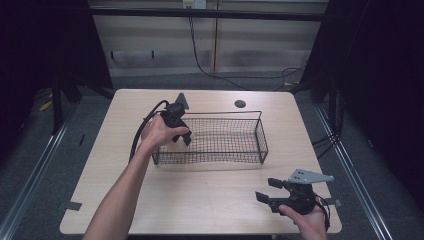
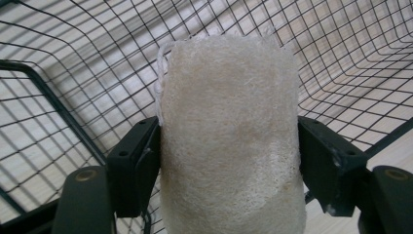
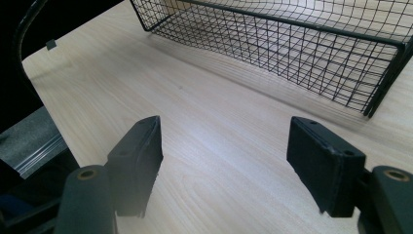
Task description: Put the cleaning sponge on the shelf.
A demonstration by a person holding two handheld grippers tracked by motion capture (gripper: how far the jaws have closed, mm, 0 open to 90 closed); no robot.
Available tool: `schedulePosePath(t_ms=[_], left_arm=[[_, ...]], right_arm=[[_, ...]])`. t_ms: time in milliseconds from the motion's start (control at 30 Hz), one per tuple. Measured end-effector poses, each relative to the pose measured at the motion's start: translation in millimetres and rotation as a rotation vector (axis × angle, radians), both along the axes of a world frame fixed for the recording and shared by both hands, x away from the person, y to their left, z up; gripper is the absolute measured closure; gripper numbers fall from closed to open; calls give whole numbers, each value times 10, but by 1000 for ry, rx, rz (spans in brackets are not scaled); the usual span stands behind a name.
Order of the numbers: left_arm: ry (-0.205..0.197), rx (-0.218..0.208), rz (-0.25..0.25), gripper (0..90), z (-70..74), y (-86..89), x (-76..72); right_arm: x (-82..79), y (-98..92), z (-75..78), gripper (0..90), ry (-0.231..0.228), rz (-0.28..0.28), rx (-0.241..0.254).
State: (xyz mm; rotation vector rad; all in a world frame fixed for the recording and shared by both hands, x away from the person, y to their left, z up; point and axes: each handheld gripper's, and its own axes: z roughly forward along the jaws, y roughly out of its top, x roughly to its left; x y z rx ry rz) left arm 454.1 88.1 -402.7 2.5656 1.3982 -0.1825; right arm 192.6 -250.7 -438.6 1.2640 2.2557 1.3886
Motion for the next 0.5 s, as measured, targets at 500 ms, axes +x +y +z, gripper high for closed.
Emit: schedulePosePath(t_ms=[500], left_arm=[[29,33,54,293,-140,-39,-1]], right_arm=[[-1,8,2,293,-1,6,-5]])
